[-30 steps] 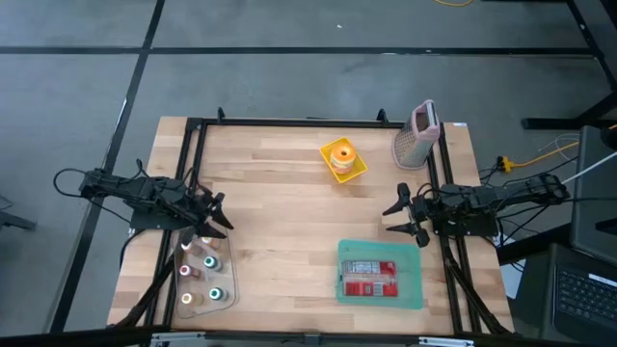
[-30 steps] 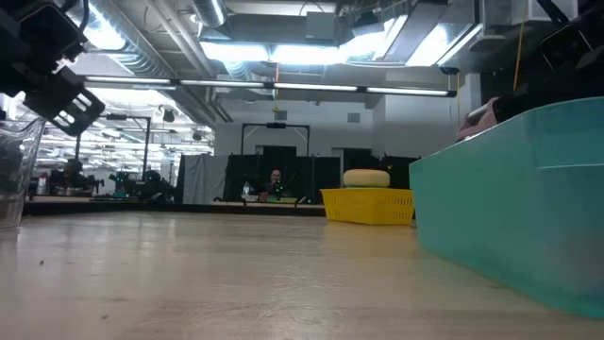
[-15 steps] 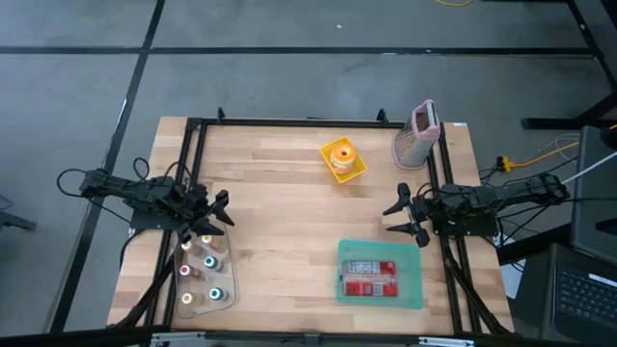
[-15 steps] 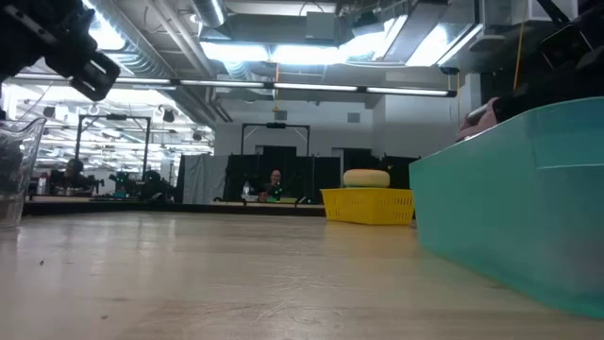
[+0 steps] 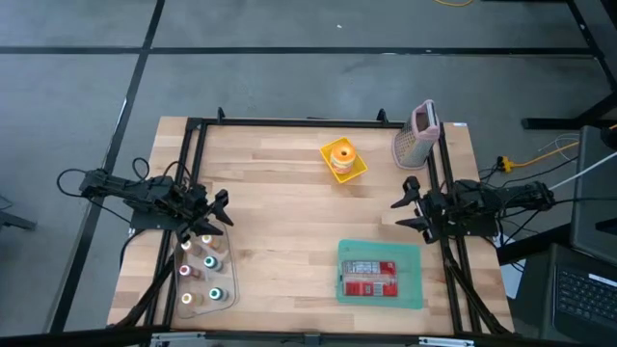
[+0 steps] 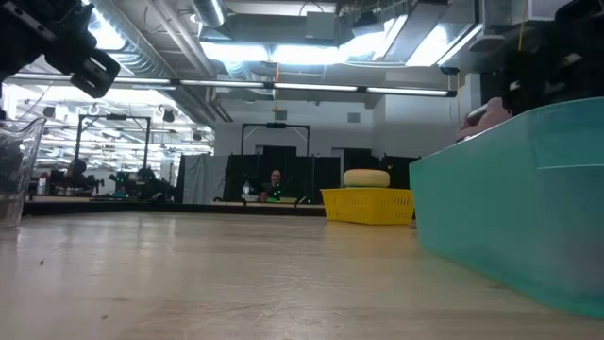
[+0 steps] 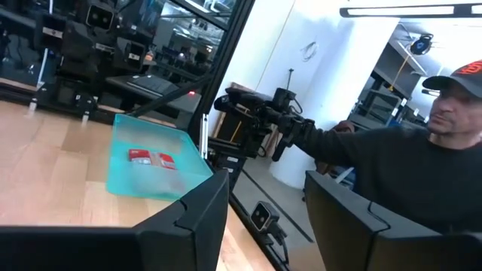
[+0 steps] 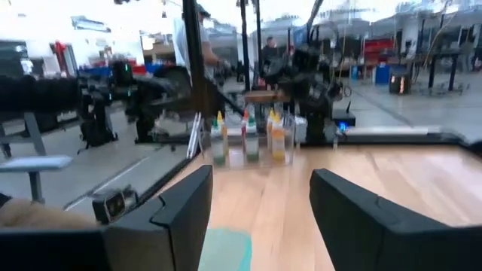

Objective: Pick & Place Food Item
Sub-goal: Return to Home Position

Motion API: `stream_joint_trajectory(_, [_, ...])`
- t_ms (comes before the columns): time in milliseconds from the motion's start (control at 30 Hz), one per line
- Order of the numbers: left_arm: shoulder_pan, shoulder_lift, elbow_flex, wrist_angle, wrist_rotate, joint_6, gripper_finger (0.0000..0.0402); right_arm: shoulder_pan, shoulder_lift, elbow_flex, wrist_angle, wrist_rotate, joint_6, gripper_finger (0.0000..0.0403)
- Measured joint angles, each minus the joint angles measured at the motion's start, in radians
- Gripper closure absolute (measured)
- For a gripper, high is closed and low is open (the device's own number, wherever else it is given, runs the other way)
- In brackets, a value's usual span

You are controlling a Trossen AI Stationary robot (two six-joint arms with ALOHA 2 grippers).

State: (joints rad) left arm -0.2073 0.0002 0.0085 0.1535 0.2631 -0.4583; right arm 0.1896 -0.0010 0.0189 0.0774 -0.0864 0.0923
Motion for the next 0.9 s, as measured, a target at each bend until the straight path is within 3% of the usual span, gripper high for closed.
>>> stream_joint_trajectory(900, [-0.046,0.0,0.0,0.0,0.0,0.0,0.0232,-0.04,0.001,-0.002,-0.019,-0.008,0.0,0.0182])
